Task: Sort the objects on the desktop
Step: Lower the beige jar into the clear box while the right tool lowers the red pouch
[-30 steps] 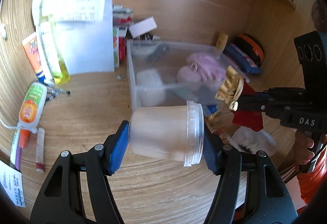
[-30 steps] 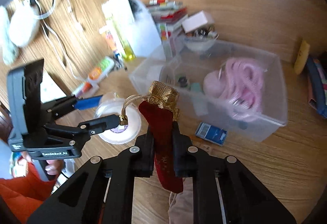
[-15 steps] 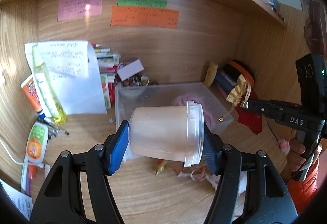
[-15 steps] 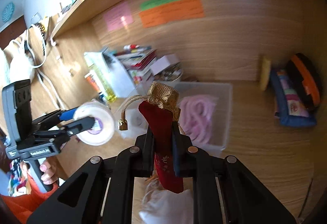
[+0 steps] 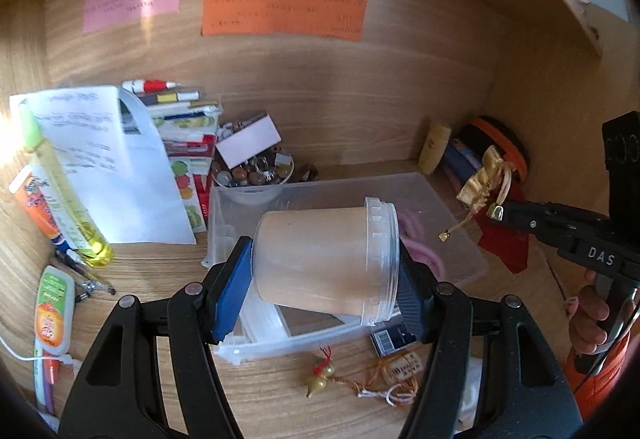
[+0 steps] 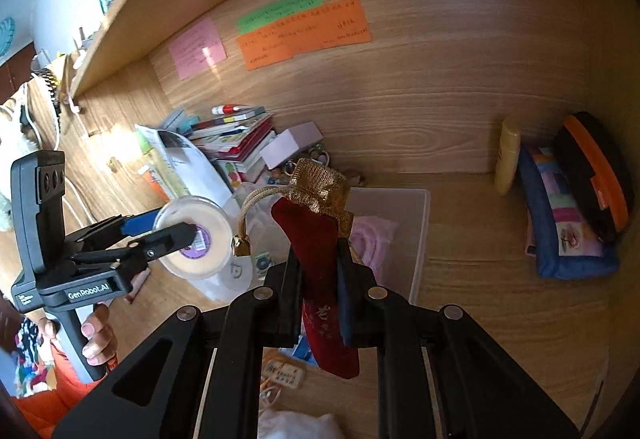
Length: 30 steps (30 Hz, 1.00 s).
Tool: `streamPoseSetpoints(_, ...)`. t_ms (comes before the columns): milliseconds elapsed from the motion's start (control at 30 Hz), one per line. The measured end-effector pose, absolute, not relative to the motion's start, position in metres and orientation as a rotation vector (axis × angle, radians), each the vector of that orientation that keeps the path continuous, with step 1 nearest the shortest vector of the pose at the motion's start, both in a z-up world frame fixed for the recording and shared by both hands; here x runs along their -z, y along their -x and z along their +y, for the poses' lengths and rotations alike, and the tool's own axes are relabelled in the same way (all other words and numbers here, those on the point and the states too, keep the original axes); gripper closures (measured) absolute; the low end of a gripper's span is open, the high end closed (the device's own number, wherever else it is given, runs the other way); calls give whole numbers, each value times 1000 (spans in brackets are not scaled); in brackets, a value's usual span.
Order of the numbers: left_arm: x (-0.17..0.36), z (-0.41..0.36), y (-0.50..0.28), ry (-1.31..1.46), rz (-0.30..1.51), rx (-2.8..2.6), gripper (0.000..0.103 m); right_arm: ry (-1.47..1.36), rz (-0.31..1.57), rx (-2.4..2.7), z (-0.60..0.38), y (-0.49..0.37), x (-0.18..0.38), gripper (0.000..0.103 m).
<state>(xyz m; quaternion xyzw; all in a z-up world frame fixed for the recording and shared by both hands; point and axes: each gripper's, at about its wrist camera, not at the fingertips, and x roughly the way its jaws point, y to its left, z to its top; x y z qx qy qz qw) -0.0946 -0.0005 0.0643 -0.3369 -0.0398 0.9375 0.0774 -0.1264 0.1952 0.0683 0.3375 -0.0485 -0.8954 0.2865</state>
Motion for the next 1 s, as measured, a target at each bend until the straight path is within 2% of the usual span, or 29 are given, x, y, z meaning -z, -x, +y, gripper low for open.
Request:
streamPoseSetpoints(433, -21, 16, 141, 1154, -90, -2710, 38, -1048, -162, 2392, 198, 168, -24, 90)
streamPoseSetpoints(800, -10, 16, 148, 1175, -74, -2699, 38, -1105, -90, 2437, 187, 179, 1, 91)
streamPoseSetpoints(1000, -2, 12, 147, 1203, -39, -2716, 38, -1098, 39, 2466, 174, 177, 5, 90)
